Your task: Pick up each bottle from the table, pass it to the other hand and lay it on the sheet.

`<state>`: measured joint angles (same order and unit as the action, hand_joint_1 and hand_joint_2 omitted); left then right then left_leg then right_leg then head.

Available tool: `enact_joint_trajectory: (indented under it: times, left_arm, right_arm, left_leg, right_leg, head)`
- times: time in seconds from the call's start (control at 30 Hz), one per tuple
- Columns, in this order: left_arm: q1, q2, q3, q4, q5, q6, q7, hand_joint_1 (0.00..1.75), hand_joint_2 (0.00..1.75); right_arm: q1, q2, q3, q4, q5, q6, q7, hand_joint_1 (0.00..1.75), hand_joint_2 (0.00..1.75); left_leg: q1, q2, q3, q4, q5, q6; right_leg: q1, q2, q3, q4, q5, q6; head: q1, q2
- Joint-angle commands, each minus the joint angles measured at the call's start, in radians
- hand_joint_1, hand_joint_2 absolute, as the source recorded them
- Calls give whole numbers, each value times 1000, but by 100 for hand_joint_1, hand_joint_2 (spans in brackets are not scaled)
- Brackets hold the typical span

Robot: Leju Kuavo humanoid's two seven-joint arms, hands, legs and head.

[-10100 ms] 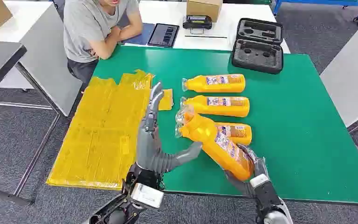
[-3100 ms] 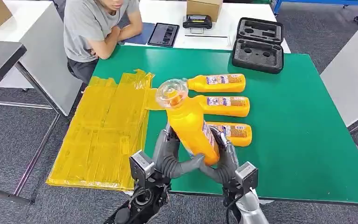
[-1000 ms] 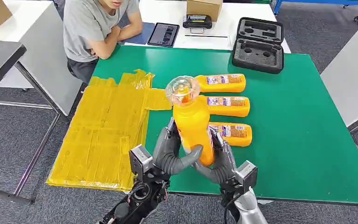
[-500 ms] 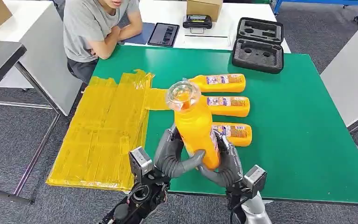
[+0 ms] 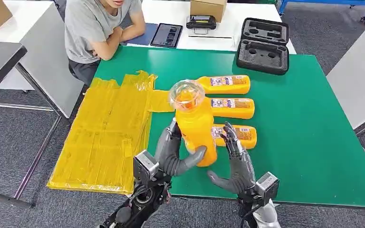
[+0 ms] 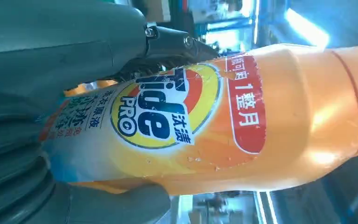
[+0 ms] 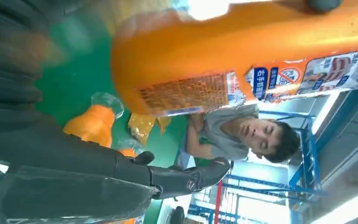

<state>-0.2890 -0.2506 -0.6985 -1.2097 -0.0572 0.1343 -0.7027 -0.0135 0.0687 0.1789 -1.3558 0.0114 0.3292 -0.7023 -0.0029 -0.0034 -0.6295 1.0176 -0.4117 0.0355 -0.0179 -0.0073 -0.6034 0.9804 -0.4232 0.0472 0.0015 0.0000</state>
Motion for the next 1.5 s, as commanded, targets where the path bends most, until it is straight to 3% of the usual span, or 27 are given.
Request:
enact_joint_trajectory:
  times: [0.03, 0.33, 0.5, 0.57, 0.77, 0.87, 1.13, 1.17, 1.3, 1.5]
  left_arm:
    - [-58, 49, -40, 50, -4, 5, 5, 175, 175]
    - [-70, 56, -48, 70, -8, 21, 5, 175, 175]
    - [-156, 76, -94, 213, -283, 376, 5, 175, 175]
    - [-186, 75, -54, 295, -376, 413, 40, 175, 175]
    - [-229, 176, -12, 384, -658, 521, 202, 175, 175]
    - [-271, 216, 13, 421, -745, 529, 252, 175, 175]
    - [-286, 217, 34, 450, -782, 521, 268, 175, 175]
    - [-294, 215, 45, 459, -792, 516, 271, 175, 175]
    - [-326, 248, 79, 490, -901, 564, 350, 175, 175]
    - [-253, 275, 212, 398, -1144, 564, 475, 175, 175]
  right_arm:
    - [-22, 8, -29, 42, 5, -6, 4, 0, 175]
    - [-48, 10, -32, 79, 16, -26, 4, 0, 175]
    - [-26, -4, -47, 53, 14, -93, 4, 0, 175]
    - [-8, -1, -69, 39, 3, -90, 4, 0, 175]
    - [23, 18, -108, 25, -6, -68, 4, 0, 175]
    - [26, 29, -123, 23, -6, -64, 4, 0, 175]
    - [22, 37, -137, 27, -3, -70, 4, 0, 175]
    - [28, 39, -144, 22, -2, -76, 4, 0, 175]
    - [41, 47, -142, 23, -5, -62, 4, 0, 175]
    - [43, 59, -120, 47, -7, -50, 4, 0, 175]
  left_leg:
    - [1, 1, 4, -1, -1, -2]
    - [1, 1, 5, -1, -1, -2]
    - [1, 0, 5, -1, -1, -2]
    - [1, -1, 6, -2, -1, -2]
    - [1, 3, 7, -2, -2, -3]
    - [1, 2, 5, -1, -1, -2]
    - [2, 2, 4, -1, -1, -2]
    - [3, 3, 9, -1, -3, -3]
    - [2, 1, 3, 0, -1, -2]
    - [2, 4, 5, -1, -2, -3]
  right_leg:
    - [1, 1, 4, -1, -1, -2]
    - [1, 2, 5, -1, -1, -2]
    - [1, 0, 5, -2, -1, -2]
    - [1, 0, 7, -2, -1, -3]
    - [1, 3, 6, -2, -1, -3]
    - [1, 3, 4, -1, 0, -2]
    - [1, 2, 3, 0, -1, -2]
    - [2, 3, 8, -1, -2, -3]
    - [1, 1, 2, 0, -1, -2]
    - [2, 5, 4, 0, -1, -3]
  head:
    - [0, 0]
    - [0, 0]
    - [0, 0]
    - [0, 0]
    - [0, 0]
    - [0, 0]
    - [0, 0]
    - [0, 0]
    - [0, 0]
    - [0, 0]
